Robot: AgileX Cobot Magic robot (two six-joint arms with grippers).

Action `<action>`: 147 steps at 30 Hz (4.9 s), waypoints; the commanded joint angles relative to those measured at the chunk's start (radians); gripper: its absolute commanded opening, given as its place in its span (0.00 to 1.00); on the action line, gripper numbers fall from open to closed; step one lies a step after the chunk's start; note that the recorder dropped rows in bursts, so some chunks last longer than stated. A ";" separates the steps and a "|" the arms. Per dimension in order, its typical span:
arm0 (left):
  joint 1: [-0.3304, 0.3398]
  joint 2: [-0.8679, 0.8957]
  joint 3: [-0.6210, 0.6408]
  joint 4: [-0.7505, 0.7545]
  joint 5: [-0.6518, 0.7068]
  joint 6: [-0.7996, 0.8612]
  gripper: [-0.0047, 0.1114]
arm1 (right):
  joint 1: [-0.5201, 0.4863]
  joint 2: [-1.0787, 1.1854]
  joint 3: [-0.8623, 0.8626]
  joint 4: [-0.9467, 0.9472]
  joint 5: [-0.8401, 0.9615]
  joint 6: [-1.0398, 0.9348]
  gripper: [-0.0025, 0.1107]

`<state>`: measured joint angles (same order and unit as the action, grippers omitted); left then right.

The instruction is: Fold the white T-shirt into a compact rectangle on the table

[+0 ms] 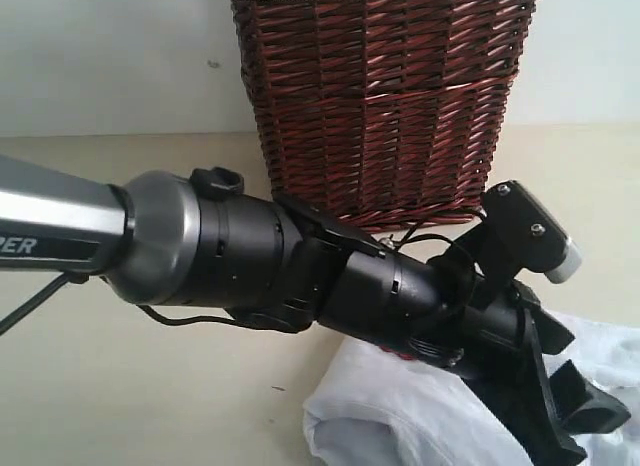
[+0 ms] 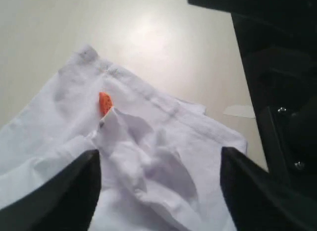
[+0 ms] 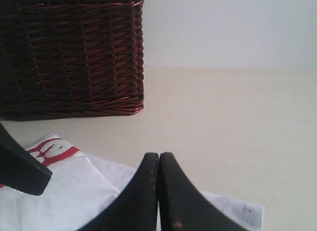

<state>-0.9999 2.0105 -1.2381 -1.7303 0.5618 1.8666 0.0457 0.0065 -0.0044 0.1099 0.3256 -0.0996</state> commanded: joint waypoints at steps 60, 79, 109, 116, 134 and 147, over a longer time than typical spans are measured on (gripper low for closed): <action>0.339 -0.115 0.236 0.679 0.106 -0.431 0.04 | 0.000 -0.007 0.004 -0.003 -0.014 -0.002 0.02; 0.364 -0.177 0.236 0.774 -0.154 -0.474 0.04 | 0.000 -0.007 0.004 -0.003 -0.014 -0.002 0.02; 0.236 -0.200 0.238 0.803 0.004 -0.514 0.62 | 0.000 -0.007 0.004 -0.003 -0.014 -0.002 0.02; 0.136 -0.170 0.238 0.834 -0.127 -0.506 0.52 | 0.000 -0.007 0.004 -0.003 -0.014 -0.002 0.02; 0.120 -0.050 0.238 0.960 -0.310 -0.589 0.22 | 0.000 -0.007 0.004 -0.003 -0.014 -0.002 0.02; 0.116 -0.220 0.231 1.028 -0.342 -0.587 0.04 | 0.000 -0.007 0.004 -0.003 -0.014 -0.002 0.02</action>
<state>-0.8783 1.8295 -1.0046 -0.6988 0.2299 1.2879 0.0457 0.0065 -0.0044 0.1099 0.3256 -0.0996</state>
